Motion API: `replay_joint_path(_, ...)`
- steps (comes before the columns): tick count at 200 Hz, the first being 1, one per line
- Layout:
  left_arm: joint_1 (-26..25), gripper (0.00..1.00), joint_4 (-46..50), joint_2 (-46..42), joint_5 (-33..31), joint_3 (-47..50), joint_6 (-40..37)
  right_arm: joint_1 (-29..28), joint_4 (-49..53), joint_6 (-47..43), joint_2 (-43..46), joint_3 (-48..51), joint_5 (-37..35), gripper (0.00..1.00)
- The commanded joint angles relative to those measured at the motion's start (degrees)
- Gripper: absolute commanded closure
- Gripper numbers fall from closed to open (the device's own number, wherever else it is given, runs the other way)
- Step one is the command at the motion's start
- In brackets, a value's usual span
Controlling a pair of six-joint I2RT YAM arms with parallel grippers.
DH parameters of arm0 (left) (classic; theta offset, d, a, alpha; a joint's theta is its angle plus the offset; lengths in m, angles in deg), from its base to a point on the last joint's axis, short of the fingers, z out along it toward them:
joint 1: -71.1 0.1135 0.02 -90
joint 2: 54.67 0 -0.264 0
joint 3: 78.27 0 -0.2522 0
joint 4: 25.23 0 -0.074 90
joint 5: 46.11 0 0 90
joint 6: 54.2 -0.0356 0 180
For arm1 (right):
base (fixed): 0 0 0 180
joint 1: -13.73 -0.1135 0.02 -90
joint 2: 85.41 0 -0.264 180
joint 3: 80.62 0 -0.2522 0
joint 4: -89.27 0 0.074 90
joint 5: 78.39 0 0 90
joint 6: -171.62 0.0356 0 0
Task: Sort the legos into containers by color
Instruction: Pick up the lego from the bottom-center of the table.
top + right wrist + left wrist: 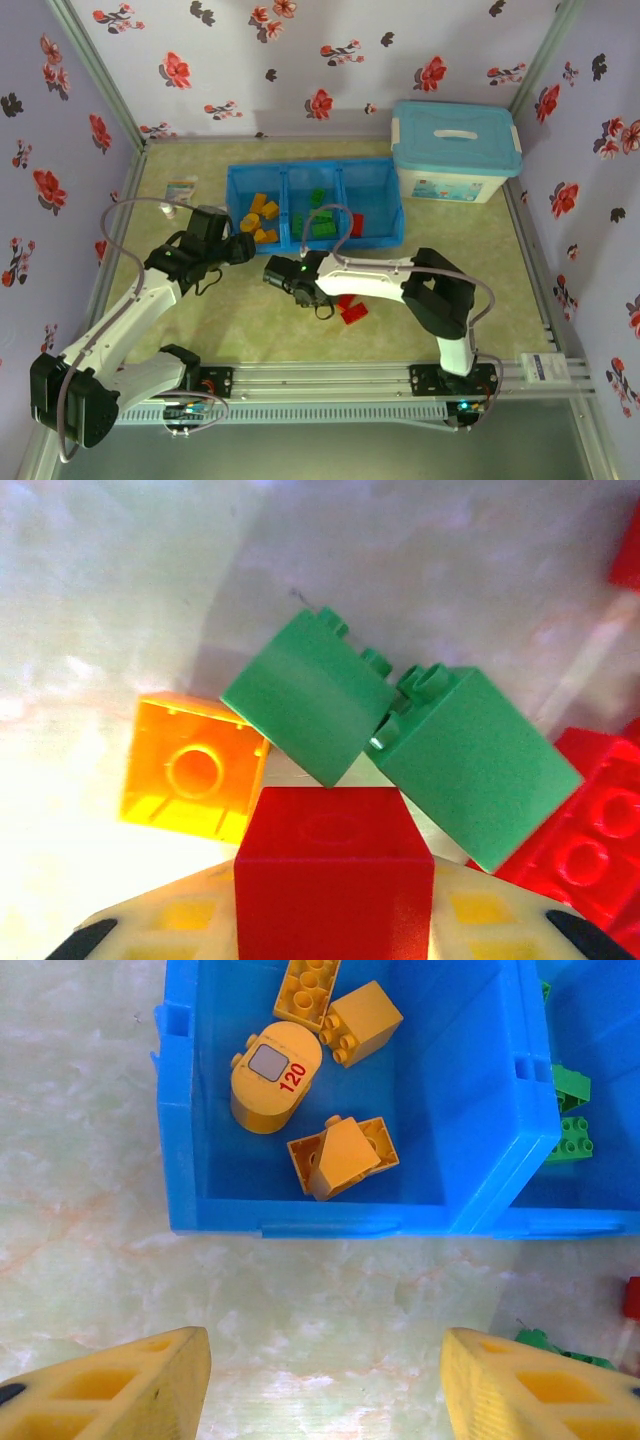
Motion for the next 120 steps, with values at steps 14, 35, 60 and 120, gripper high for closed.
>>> replay_joint_path(14, -0.5, 0.38, -0.1, -0.1, -0.9, 0.3, 0.7, 1.4, 6.9, -6.6, 6.3, -5.7, -6.8, 0.74)
replay_joint_path(35, -0.9, 0.38, -0.1, -0.1, -0.9, 0.4, 0.9, 4.9, 6.5, -10.3, 8.1, -7.0, -6.4, 0.74)
replay_joint_path(60, -2.0, 0.38, 0.0, -0.3, -0.9, 0.6, 1.1, 10.1, 6.5, -14.2, 9.7, -8.3, -5.7, 0.74)
replay_joint_path(120, -3.1, 0.38, -0.6, -1.3, -1.0, 2.6, 1.8, 23.8, 3.1, -21.4, 13.8, -4.5, 3.8, 0.73)
